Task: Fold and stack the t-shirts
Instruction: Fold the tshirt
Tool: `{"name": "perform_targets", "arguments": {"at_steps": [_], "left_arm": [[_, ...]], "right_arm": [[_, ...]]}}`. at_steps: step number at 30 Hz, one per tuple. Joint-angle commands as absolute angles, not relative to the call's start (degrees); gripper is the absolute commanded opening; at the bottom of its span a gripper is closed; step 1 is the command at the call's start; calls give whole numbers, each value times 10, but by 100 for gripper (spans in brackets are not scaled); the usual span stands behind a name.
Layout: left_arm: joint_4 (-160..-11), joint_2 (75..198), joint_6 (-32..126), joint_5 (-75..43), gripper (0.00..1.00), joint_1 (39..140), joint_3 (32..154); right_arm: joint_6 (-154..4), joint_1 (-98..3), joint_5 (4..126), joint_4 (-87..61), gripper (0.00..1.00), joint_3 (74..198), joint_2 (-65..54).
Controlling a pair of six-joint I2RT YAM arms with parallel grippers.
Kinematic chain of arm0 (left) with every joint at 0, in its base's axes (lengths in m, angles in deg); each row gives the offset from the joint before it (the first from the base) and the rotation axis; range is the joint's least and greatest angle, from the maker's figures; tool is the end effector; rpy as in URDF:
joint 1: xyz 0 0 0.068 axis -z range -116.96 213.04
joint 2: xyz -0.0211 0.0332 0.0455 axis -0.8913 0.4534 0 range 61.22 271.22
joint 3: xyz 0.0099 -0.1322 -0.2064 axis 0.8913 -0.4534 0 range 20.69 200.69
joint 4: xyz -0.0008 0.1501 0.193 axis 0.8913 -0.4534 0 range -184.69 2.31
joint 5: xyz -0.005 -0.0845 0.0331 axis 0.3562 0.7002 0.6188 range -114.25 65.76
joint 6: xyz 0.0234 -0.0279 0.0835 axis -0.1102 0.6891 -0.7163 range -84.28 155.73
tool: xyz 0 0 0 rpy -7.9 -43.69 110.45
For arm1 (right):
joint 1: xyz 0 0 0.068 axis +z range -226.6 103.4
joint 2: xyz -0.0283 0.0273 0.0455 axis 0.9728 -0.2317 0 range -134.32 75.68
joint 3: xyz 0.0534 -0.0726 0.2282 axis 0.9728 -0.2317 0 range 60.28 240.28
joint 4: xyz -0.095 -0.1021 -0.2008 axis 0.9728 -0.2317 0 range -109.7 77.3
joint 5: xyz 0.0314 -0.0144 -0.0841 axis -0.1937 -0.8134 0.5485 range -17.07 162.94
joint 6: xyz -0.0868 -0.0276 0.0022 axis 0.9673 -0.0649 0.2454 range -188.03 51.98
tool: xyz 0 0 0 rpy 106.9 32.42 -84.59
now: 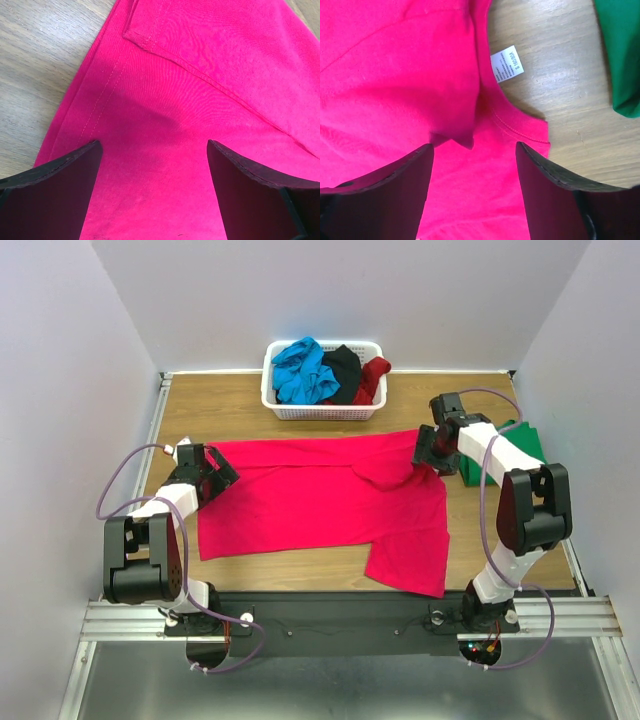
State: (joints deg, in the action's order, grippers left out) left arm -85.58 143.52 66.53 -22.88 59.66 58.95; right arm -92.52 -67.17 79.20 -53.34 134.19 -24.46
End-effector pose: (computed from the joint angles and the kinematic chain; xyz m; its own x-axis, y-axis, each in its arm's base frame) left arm 0.3086 0.0163 0.1283 -0.5517 -0.5454 -0.6310 -0.3769 0.8379 -0.3947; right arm 0.3491 0.0490 0.1562 -0.8756 0.2722 -0.3991 0.2662 0.9613 0.0714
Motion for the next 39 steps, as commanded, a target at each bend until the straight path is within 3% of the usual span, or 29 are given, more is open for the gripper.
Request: {"name": "perform_targets", "arguments": {"at_steps": [1,4,7,11,17,23,25,30,31,34,39], "left_arm": [[-884,1421,656,-211,98,593,587],[-890,1405,670,-192,98,593,608],[-904,1382,677,-175,98,593,650],[-918,1386,675,-174,98,593,709],[-910,1461,654,-163,98,593,765],[-895,1558,641,-159,98,592,799],[-889,1584,646,-157,98,592,811],[-881,1607,642,-155,98,592,822],[-881,1609,640,-159,98,591,822],[-880,1615,637,-162,98,591,823],[-884,1618,637,-165,98,588,823]], "right_arm": [[-914,-671,786,-540,73,1388,-239],[-914,-671,775,-537,74,1417,-243],[-905,-671,732,-537,69,1428,-241],[-885,-671,699,-513,65,1354,-198],[-839,-671,688,-424,60,1211,-131],[-824,-671,674,-356,54,1200,-162],[-825,-671,668,-348,46,1215,-193],[-826,-672,649,-341,36,1239,-232],[-828,-672,655,-340,27,1239,-233],[-838,-672,638,-341,12,1235,-223],[-896,-671,603,-362,0,1222,-178]]}}
